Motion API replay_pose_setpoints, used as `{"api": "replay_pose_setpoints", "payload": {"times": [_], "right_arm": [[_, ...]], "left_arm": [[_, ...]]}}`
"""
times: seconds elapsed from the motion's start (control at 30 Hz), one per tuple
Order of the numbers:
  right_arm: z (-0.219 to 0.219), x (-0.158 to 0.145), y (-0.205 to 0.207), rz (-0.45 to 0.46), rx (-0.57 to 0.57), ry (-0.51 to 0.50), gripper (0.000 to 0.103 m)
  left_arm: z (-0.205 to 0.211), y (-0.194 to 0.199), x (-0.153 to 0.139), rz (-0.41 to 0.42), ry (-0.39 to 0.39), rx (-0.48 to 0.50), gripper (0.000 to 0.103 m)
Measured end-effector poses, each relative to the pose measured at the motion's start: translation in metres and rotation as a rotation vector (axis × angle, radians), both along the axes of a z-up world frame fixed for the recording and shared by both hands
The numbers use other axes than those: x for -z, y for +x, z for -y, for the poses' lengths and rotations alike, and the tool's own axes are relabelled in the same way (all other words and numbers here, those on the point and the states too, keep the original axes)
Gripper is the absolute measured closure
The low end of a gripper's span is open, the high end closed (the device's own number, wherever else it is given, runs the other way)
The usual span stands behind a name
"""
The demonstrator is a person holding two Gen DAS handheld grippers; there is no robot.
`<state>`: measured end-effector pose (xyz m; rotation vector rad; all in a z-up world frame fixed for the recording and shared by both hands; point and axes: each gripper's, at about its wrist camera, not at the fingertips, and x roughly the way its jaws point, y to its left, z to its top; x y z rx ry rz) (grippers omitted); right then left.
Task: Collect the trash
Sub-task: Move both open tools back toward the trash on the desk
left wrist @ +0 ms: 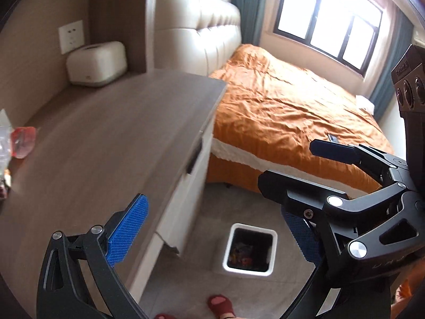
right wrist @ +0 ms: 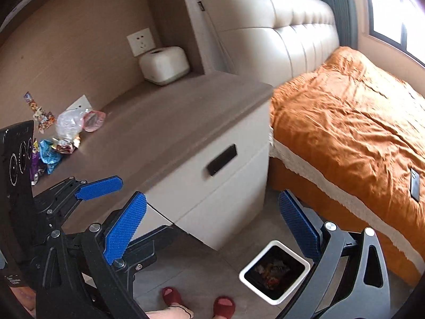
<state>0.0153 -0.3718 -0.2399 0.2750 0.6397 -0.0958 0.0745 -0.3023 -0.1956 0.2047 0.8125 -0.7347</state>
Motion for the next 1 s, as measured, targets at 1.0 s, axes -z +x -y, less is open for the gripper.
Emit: {"api": "replay_pose_setpoints", "payload": {"times": [1.0], "right_arm": [[-0.256,-0.066,0.203,0.079,-0.398,-0.068,0.004]], "left_arm": [[-0.296,0.120,-0.045,0.195,0.077,-0.612,0.005]]}}
